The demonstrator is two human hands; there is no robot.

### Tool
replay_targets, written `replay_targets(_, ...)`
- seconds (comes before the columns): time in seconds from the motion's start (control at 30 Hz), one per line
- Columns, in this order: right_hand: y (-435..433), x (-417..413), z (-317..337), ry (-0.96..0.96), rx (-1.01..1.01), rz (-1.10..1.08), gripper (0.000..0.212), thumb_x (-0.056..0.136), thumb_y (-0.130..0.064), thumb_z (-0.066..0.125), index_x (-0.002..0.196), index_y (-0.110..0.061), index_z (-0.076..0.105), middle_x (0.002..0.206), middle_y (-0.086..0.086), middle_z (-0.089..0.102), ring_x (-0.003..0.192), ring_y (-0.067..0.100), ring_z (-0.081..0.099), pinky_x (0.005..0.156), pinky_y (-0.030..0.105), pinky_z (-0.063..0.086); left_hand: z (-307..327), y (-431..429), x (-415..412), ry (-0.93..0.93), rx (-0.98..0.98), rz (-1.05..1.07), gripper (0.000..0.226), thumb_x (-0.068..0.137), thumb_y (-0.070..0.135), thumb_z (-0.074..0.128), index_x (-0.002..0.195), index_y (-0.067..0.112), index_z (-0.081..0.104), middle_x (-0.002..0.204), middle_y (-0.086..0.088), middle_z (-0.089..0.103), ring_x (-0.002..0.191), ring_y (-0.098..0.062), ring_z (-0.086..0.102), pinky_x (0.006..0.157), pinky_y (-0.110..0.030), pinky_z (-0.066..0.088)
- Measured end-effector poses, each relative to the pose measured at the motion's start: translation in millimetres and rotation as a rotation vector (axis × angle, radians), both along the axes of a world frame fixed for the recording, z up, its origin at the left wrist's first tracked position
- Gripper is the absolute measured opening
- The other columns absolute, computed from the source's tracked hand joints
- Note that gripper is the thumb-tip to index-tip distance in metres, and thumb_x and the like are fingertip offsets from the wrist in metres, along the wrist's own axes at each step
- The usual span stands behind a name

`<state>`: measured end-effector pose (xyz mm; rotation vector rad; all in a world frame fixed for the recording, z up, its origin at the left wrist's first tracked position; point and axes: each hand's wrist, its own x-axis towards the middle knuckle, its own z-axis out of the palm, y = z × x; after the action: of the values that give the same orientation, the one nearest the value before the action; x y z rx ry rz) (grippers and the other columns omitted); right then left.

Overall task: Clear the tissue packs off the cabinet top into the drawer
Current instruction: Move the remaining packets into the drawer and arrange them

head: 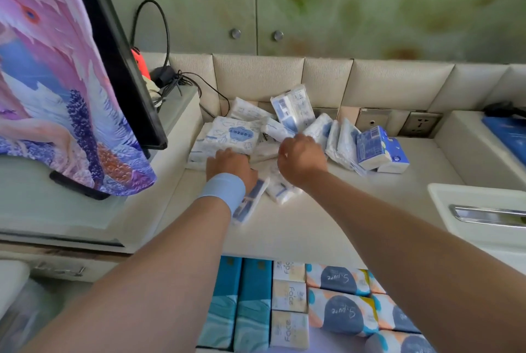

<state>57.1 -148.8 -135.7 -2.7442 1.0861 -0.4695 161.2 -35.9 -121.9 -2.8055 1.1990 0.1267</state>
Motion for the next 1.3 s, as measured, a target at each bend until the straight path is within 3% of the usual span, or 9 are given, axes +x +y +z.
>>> replay_targets(0.1,-9,18,-4,-0.103,-0.081,0.004,0.043,0.081,-0.017,0.058,0.123,-0.022,0.053,0.123,0.006,0.046,0.112,0.028,0.046,0.091,0.035,0.04,1,-9,15,-0.046,-0.334,-0.025,0.024,0.092,0.024,0.05,0.114,0.02,0.058,0.127,-0.007,0.048,0.12,-0.028,0.042,0.093,-0.04,0.04)
replay_targets(0.17,-16,29,-6,-0.017,-0.06,0.031,0.064,0.08,-0.022,0.063,0.139,-0.024,0.037,0.139,0.007,0.036,0.123,0.029,0.039,0.098,0.036,0.037,-2,-20,26,-0.019,-0.419,-0.116,0.037,0.09,0.023,0.056,0.127,0.024,0.05,0.138,-0.003,0.041,0.128,-0.026,0.035,0.098,-0.038,0.039)
replay_targets(0.33,-37,47,-23,0.194,0.047,0.085,0.1,0.073,-0.05,0.069,0.151,-0.038,0.006,0.146,0.009,0.028,0.134,0.031,0.034,0.109,0.04,0.032,-21,-43,45,-0.005,-0.158,-0.166,0.087,0.079,0.043,0.067,0.148,0.039,0.014,0.158,0.003,0.011,0.144,-0.025,0.013,0.111,-0.047,0.025)
replay_targets(0.5,-31,73,-28,0.317,-0.032,-0.021,0.097,0.057,-0.086,0.051,0.132,-0.031,0.023,0.131,0.015,0.038,0.119,0.039,0.044,0.097,0.052,0.036,-25,-45,66,-0.023,-0.134,0.058,0.091,0.075,0.046,0.065,0.148,0.044,0.011,0.139,-0.002,0.027,0.131,-0.029,0.024,0.106,-0.058,0.026)
replay_targets(0.63,-25,93,-32,0.281,0.061,-0.149,0.088,0.06,-0.081,0.051,0.126,-0.03,0.023,0.129,0.017,0.036,0.116,0.043,0.043,0.093,0.062,0.033,-33,-30,75,0.007,-0.185,0.164,0.07,0.073,0.049,0.065,0.135,0.049,0.032,0.137,0.0,0.021,0.128,-0.027,0.022,0.097,-0.045,0.033)
replay_targets(0.73,-27,99,-31,0.291,0.111,-0.145,0.076,0.067,-0.068,0.056,0.129,-0.036,0.025,0.131,0.018,0.033,0.116,0.046,0.043,0.094,0.066,0.031,-32,-24,76,0.03,-0.171,0.13,0.067,0.074,0.038,0.063,0.133,0.047,0.032,0.142,0.003,0.021,0.131,-0.027,0.023,0.098,-0.044,0.034)
replay_targets(0.93,-30,91,-22,0.226,0.168,-0.119,0.072,0.067,-0.056,0.063,0.131,-0.036,0.035,0.123,0.012,0.038,0.103,0.037,0.054,0.083,0.048,0.052,-24,-16,78,0.127,-0.213,0.069,0.06,0.079,0.025,0.058,0.134,0.037,0.036,0.141,0.0,0.03,0.128,-0.029,0.031,0.096,-0.044,0.041)
replay_targets(1.13,-30,67,-4,-0.05,0.219,-0.087,0.054,0.078,-0.05,0.059,0.129,-0.033,0.047,0.117,0.006,0.049,0.096,0.029,0.058,0.07,0.033,0.045,-17,-6,77,0.179,-0.241,0.035,0.055,0.086,0.017,0.053,0.136,0.029,0.035,0.139,-0.004,0.037,0.121,-0.032,0.044,0.097,-0.049,0.046)
replay_targets(1.3,-16,35,18,-0.078,0.265,0.053,0.049,0.075,-0.049,0.052,0.121,-0.031,0.055,0.111,0.003,0.055,0.093,0.026,0.059,0.078,0.034,0.052,13,9,57,0.151,-0.262,-0.009,0.052,0.089,0.008,0.051,0.136,0.024,0.035,0.131,-0.007,0.048,0.116,-0.033,0.053,0.093,-0.043,0.047)
